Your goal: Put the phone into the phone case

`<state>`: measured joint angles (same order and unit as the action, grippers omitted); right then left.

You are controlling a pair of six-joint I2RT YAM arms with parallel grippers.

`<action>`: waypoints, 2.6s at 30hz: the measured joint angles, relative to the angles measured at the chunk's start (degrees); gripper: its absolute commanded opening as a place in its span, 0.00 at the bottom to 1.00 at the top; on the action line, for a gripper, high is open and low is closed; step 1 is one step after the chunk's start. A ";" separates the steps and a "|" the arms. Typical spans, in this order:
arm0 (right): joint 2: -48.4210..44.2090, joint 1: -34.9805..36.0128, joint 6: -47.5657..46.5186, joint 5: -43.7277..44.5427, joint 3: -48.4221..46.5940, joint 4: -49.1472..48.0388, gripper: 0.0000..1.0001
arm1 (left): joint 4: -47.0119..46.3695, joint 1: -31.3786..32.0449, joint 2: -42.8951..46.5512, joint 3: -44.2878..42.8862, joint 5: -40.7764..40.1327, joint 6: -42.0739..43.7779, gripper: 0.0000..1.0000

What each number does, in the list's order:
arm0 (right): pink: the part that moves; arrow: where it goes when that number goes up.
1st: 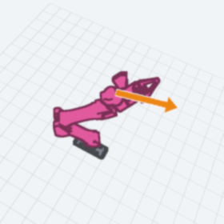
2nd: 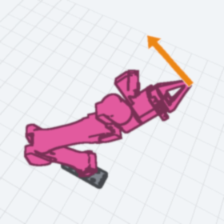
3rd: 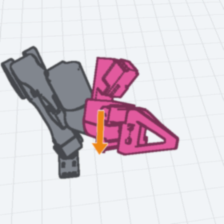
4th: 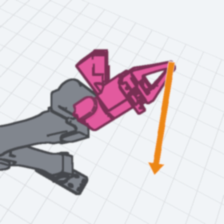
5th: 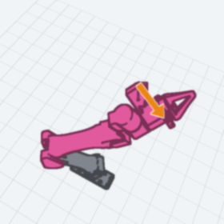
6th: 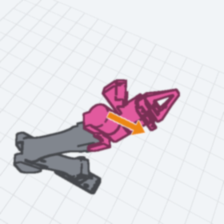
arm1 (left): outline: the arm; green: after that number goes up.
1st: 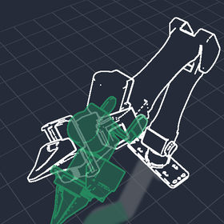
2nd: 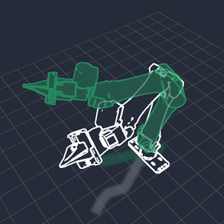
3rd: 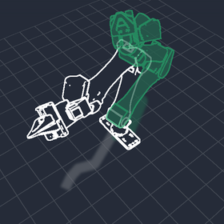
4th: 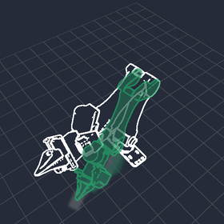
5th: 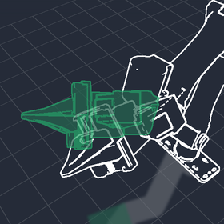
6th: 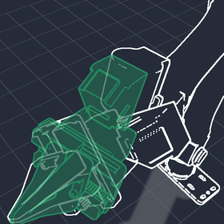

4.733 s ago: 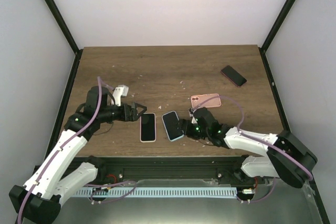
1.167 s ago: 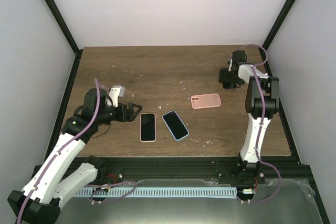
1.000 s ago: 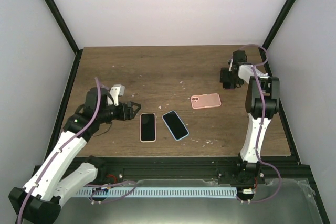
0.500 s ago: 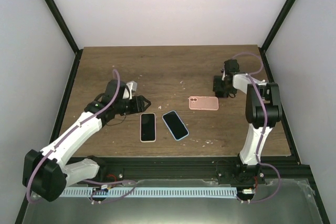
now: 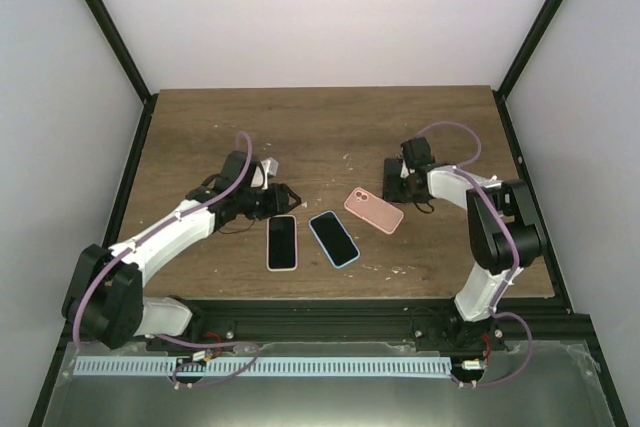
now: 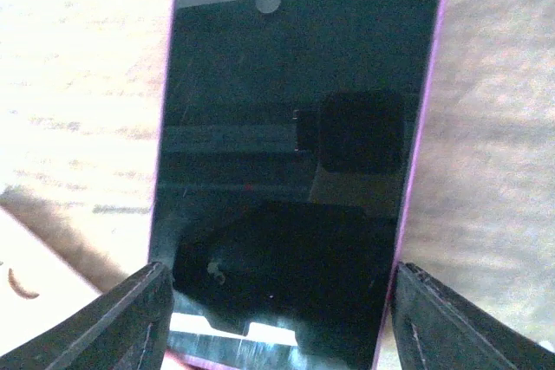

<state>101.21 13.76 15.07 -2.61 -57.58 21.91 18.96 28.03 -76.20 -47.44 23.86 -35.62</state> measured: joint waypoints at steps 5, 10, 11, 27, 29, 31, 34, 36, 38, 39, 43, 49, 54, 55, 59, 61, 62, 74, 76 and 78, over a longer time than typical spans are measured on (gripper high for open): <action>-3.89 2.10 1.73 -2.01 4.79 -1.62 0.67 | -1.99 0.15 -0.20 0.52 1.16 -0.26 0.54; -5.31 4.17 3.41 -1.40 6.03 -0.98 0.78 | -4.13 0.15 -1.03 1.53 2.43 -0.81 0.54; -5.38 4.52 3.87 -1.01 5.95 -0.76 0.79 | -4.68 0.15 -1.57 1.64 2.71 -0.96 0.54; -9.66 6.29 10.03 -1.86 9.73 1.44 0.61 | -18.56 3.28 -17.68 0.02 9.90 -8.00 0.49; -11.50 6.62 10.25 -3.50 11.80 0.66 0.59 | -19.87 3.98 -19.58 -0.96 10.54 -8.83 0.49; -12.50 6.86 10.36 -4.85 13.20 -0.42 0.57 | -21.59 4.83 -21.20 -1.79 11.43 -9.77 0.48; -12.92 7.43 10.36 -6.75 14.21 -2.16 0.55 | -24.15 6.47 -22.84 -2.54 12.46 -11.23 0.48; -13.14 8.11 10.47 -7.91 14.71 -3.15 0.54 | -24.39 7.87 -23.58 -3.43 12.52 -11.50 0.49; -13.27 8.83 10.51 -9.09 15.15 -3.91 0.53 | -24.46 9.46 -24.17 -4.61 12.50 -11.58 0.49; -13.29 9.27 10.54 -9.90 15.37 -4.37 0.53 | -24.65 10.12 -24.24 -4.96 12.50 -11.76 0.49; -13.09 11.10 10.86 -12.39 15.58 -5.09 0.52 | -25.20 11.06 -24.24 -5.03 12.28 -11.96 0.49; -13.84 11.78 12.35 -12.72 15.76 -4.28 0.62 | -23.32 10.78 -23.15 -4.92 10.49 -11.26 0.53; -15.23 11.96 14.29 -6.95 14.05 0.46 0.80 | -22.67 10.51 -20.65 -4.61 9.40 -10.03 0.56; -15.26 11.96 14.73 -4.81 12.98 1.44 0.84 | -22.64 10.51 -20.26 -4.42 9.33 -9.81 0.57; -14.19 11.82 17.07 3.21 7.58 4.28 0.92 | -22.69 10.51 -19.12 -2.97 9.20 -9.11 0.58; -12.11 11.47 18.08 6.71 4.17 5.09 0.97 | -22.73 10.62 -19.04 -2.12 9.20 -9.09 0.58; -11.02 11.39 18.40 7.96 2.75 5.31 0.98 | -22.75 10.71 -19.04 -1.79 9.22 -9.09 0.58; 6.67 9.11 19.89 18.88 -13.11 10.16 0.96 | -22.97 11.78 -13.64 4.85 9.81 -8.28 0.61; 7.67 8.22 19.69 18.93 -13.49 10.19 0.94 | -22.71 11.78 -12.17 5.64 9.81 -7.87 0.62; 8.61 7.34 19.23 18.53 -13.55 10.03 0.92 | -22.38 11.78 -10.88 6.34 9.77 -7.56 0.62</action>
<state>109.82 21.10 34.30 15.92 -71.13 31.94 -3.42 39.81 -87.09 -41.10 33.63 -43.18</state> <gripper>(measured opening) 0.944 0.616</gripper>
